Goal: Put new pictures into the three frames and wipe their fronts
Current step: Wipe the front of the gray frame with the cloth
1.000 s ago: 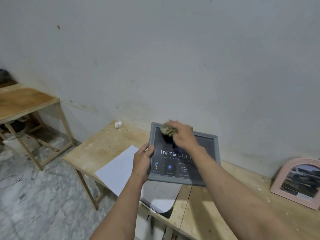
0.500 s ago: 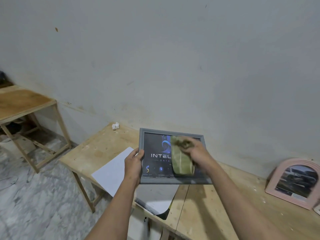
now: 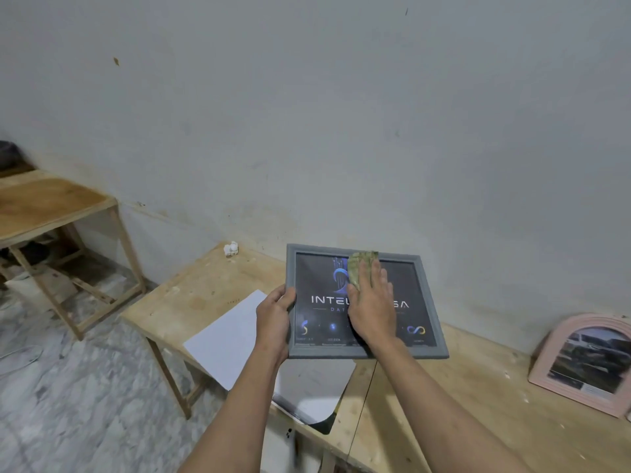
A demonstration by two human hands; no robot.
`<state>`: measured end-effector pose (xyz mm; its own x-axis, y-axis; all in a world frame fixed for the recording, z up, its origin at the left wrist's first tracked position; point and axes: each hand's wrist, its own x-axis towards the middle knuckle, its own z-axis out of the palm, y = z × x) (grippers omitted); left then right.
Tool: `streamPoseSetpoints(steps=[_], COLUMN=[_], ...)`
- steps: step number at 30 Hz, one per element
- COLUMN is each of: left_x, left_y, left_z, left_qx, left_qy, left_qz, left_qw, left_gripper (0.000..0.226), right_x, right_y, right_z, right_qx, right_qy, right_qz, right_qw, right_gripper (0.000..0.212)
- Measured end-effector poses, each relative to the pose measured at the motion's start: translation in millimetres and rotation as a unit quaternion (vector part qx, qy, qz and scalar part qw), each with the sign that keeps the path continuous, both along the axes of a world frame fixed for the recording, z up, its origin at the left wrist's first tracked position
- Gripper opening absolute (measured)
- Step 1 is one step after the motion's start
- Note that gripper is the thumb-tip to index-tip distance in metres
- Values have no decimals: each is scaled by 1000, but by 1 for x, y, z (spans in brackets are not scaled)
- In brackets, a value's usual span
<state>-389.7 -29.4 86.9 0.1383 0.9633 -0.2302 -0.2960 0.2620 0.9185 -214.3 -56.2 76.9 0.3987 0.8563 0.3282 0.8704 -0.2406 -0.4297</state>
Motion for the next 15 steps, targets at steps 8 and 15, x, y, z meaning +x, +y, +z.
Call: streamPoseSetpoints(steps=[8,15], left_x=[3,-15], left_y=[2,11], left_z=[2,-3], left_qx=[16,-14], left_qy=[-1,-4], left_qz=[10,10], left_qw=[1000,1000], left_gripper=[20,19], right_x=[-53,-29], right_y=[-6,-43], right_z=[-26,7], right_qx=[77,-1], right_qy=[64,135], right_qz=[244,366], right_qw=[965,921], right_gripper=[56,40])
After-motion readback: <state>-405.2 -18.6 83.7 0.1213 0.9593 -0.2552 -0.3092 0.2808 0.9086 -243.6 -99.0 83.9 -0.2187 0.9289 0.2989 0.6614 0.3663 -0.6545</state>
